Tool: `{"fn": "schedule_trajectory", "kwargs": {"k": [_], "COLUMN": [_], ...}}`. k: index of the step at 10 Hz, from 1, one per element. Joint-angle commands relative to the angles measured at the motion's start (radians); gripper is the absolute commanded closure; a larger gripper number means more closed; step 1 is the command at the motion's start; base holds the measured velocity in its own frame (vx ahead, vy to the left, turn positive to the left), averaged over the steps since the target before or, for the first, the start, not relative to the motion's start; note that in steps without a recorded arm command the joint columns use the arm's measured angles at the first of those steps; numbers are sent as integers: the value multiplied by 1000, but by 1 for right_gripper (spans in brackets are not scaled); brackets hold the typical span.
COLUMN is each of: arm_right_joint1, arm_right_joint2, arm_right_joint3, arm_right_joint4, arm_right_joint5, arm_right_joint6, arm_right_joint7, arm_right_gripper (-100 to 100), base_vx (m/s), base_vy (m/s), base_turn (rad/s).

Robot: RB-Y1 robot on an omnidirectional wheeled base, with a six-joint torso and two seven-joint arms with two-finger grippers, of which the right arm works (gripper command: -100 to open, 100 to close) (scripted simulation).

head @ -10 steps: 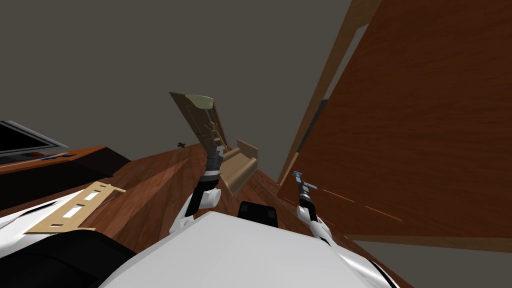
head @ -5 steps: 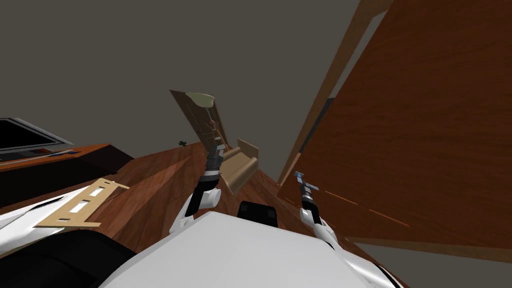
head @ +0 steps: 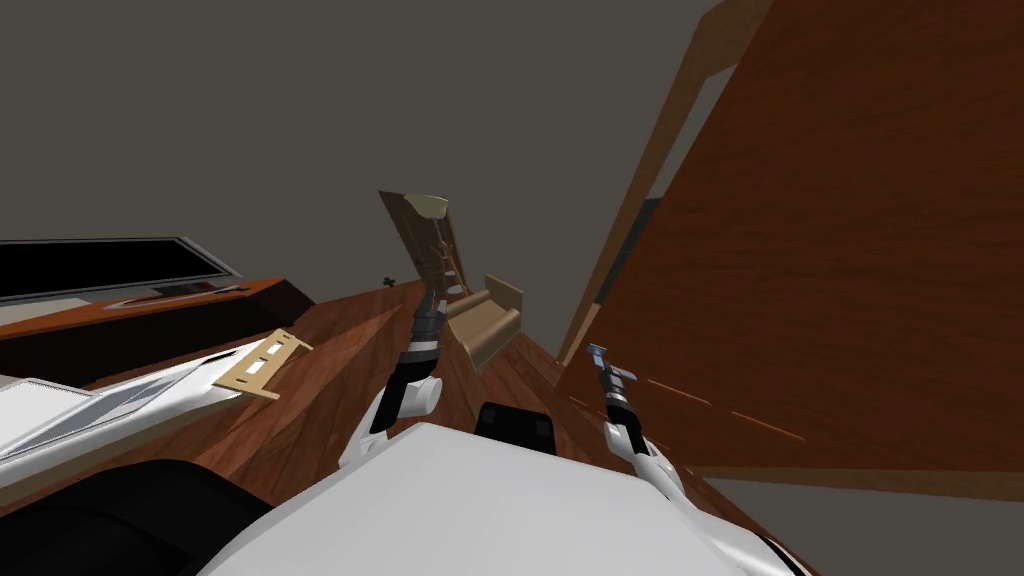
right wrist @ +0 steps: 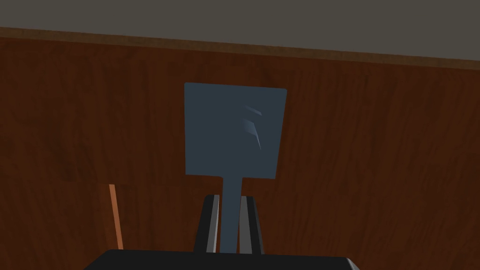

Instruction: Pull the door open

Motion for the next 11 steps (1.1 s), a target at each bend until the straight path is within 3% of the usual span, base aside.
{"fn": "schedule_trajectory", "kwargs": {"k": [1, 3, 5, 11], "arm_right_joint1": [10, 18, 17, 9], "arm_right_joint2": [-10, -21, -17, -33], "arm_right_joint3": [20, 38, 38, 54], "arm_right_joint4": [-8, -11, -8, 19], "arm_right_joint5": [13, 25, 32, 80], "arm_right_joint6": [-10, -18, -19, -52], "arm_right_joint7": [-26, -49, -51, -97], "arm_right_gripper": [100, 100, 100, 100], "base_vx": [-251, -291, -150, -224], "base_vy": [-48, -53, -17, -62], "base_turn": [126, 121, 56, 151]}}
